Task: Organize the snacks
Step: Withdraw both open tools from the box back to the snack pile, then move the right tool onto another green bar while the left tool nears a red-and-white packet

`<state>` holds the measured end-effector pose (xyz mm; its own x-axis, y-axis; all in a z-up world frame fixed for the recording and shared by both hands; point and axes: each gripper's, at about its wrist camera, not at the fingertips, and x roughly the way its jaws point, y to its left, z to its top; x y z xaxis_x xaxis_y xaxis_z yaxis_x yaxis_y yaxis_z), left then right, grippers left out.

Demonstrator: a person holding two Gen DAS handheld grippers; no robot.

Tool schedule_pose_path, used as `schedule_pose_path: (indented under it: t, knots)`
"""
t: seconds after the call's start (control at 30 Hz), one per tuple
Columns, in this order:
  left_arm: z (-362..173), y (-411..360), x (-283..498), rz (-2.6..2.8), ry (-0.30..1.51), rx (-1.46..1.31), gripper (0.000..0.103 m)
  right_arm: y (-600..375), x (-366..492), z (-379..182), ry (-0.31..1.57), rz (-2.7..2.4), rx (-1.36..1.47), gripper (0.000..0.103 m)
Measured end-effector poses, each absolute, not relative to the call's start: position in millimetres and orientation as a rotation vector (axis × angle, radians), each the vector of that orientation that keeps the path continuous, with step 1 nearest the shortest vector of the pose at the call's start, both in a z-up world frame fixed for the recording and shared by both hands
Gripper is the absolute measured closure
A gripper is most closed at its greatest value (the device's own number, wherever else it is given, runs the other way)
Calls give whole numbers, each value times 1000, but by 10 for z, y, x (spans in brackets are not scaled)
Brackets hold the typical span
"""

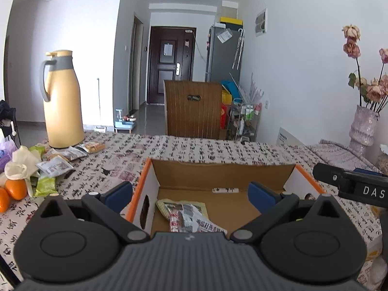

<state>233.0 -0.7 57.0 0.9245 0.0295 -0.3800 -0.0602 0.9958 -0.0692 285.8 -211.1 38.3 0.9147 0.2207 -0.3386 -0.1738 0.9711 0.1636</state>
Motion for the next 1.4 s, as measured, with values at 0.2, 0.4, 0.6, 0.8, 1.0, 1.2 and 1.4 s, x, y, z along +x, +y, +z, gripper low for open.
schedule_pose_path:
  t: [0.2,0.4,0.6,0.8,1.0,1.2,1.4]
  knots:
    - [691,-40,2154,48,357,-68,0,-2142,2670,498,339,202,123,0]
    - [706,-89,1945,41,361,-53,0,-2160,2450,495,355,207,117,0]
    - [668,-89,1719,40,378,-50,0,-2198,2192,458,371,212,116,0]
    - [601,-73,1495,42,389,-43,0,-2235,1919,380,396,209,109,0]
    - [450,-59,1305,43,423,-31,0,-2243,1642,255,426,214,97,0]
    - [305,-21,1116,40,456,-39,0,-2227,1427,117,459,219,85,0]
    - [173,64,898,42,475,-54,0,-2228,1226,-48,493,219,68,0]
